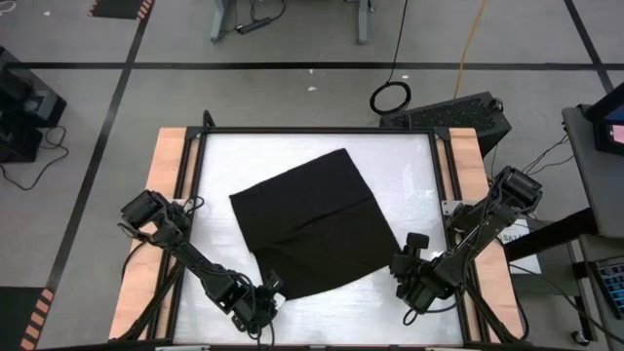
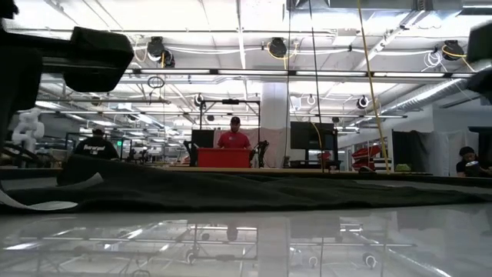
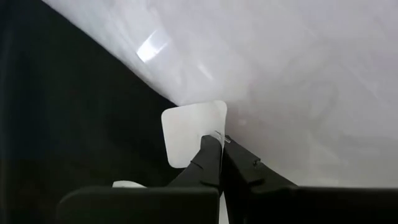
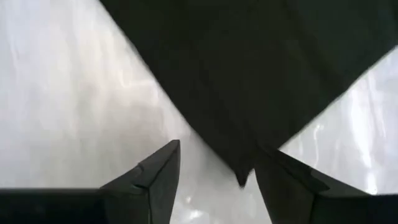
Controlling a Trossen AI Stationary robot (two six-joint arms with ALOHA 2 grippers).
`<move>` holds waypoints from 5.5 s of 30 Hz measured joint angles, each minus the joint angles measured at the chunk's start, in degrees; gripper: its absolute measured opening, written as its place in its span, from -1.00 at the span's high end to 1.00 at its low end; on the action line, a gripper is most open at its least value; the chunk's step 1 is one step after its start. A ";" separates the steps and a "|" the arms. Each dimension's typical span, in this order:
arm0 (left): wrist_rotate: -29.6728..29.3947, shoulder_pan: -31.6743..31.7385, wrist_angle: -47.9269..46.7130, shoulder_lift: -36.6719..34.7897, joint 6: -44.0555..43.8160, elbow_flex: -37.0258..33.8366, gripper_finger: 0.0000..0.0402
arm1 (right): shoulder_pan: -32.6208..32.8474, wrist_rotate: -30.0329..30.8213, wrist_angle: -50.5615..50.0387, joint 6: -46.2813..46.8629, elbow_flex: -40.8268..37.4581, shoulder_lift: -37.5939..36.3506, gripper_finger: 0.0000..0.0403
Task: Roll napkin
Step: Roll the black napkin
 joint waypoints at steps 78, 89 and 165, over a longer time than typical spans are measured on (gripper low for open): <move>-18.61 20.48 -39.34 -27.52 -36.18 -6.85 1.00 | -46.08 -2.98 -9.35 -57.33 28.63 -1.79 1.00; -19.44 34.10 -31.44 -27.52 -30.80 -16.42 1.00 | -56.68 -8.16 0.51 -62.55 17.21 -1.86 1.00; -22.28 44.04 -33.98 -30.01 -25.42 -17.33 0.95 | -77.11 -17.71 27.37 -80.59 10.53 -6.63 1.00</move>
